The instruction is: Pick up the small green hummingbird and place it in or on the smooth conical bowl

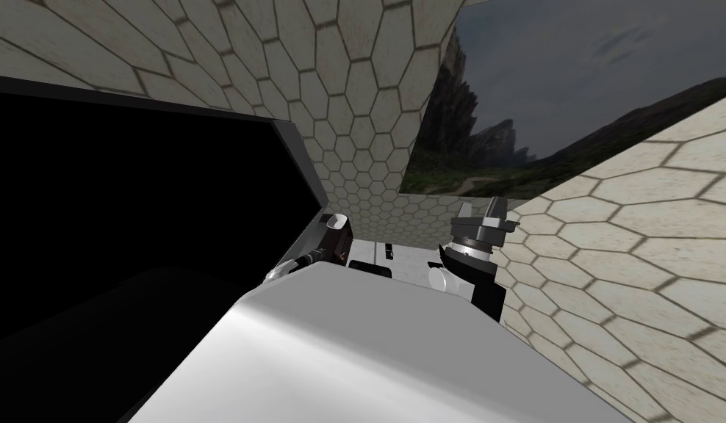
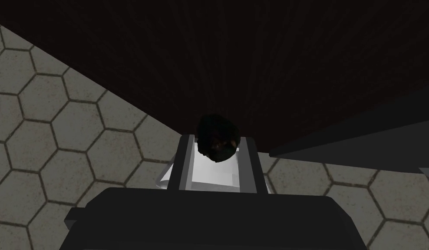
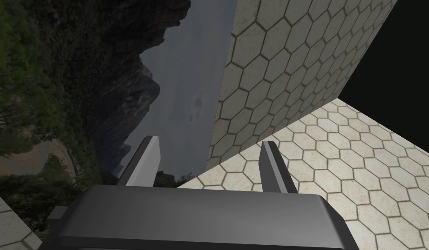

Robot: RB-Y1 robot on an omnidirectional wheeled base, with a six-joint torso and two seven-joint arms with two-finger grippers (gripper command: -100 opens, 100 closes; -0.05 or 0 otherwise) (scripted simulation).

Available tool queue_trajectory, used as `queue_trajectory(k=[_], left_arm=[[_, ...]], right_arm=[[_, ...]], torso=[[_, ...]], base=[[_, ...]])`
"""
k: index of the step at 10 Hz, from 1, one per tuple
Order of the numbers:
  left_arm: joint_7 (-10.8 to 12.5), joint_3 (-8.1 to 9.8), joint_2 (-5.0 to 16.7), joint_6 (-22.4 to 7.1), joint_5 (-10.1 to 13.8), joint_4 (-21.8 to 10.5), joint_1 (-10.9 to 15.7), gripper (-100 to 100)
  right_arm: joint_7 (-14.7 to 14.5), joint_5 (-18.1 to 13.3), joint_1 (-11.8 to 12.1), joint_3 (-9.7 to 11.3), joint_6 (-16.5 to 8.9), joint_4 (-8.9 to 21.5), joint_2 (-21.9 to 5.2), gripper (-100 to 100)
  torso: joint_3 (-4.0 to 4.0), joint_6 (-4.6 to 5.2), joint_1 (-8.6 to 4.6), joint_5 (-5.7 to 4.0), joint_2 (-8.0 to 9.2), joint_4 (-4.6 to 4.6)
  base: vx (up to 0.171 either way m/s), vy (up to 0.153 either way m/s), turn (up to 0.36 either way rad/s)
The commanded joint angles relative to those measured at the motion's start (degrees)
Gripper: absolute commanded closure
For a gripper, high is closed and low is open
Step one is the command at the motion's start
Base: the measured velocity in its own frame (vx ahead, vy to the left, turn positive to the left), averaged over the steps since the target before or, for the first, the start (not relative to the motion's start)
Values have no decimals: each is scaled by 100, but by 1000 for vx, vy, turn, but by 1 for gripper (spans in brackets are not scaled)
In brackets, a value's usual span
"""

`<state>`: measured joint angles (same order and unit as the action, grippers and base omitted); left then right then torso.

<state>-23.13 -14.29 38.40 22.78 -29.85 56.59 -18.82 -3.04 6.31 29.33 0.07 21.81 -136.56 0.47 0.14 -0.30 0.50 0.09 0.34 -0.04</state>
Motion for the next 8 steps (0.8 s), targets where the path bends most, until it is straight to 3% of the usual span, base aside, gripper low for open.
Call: queue_trajectory(k=[1, 2, 5, 7, 8], left_arm=[[0, 0, 0, 0, 0, 0, 0, 0], [26, 146, 168, 102, -109, 42, 12, 100], [220, 321, 534, 247, -206, 144, -23, 100], [271, 346, 612, 270, -213, 169, -33, 100], [388, 391, 781, 314, -216, 225, -56, 100]], right_arm=[[0, 0, 0, 0, 0, 0, 0, 0], [0, 0, 0, 0, 0, 0, 0, 0], [0, 0, -2, 1, 0, 0, 1, 0], [0, 0, -1, 1, 0, 0, 1, 0], [0, 0, 0, 1, 0, 0, 1, 0]], torso=[[0, 0, 0, 0, 0, 0], [-3, 0, 1, 0, -5, -1], [35, -2, -55, -15, 63, 12], [18, 4, -57, -16, 28, 8], [7, 6, -42, -13, 9, 5]], base=[[0, 0, 0], [-120, -96, -8], [-162, -143, -10], [-39, -104, -7], [-4, -70, -30]])
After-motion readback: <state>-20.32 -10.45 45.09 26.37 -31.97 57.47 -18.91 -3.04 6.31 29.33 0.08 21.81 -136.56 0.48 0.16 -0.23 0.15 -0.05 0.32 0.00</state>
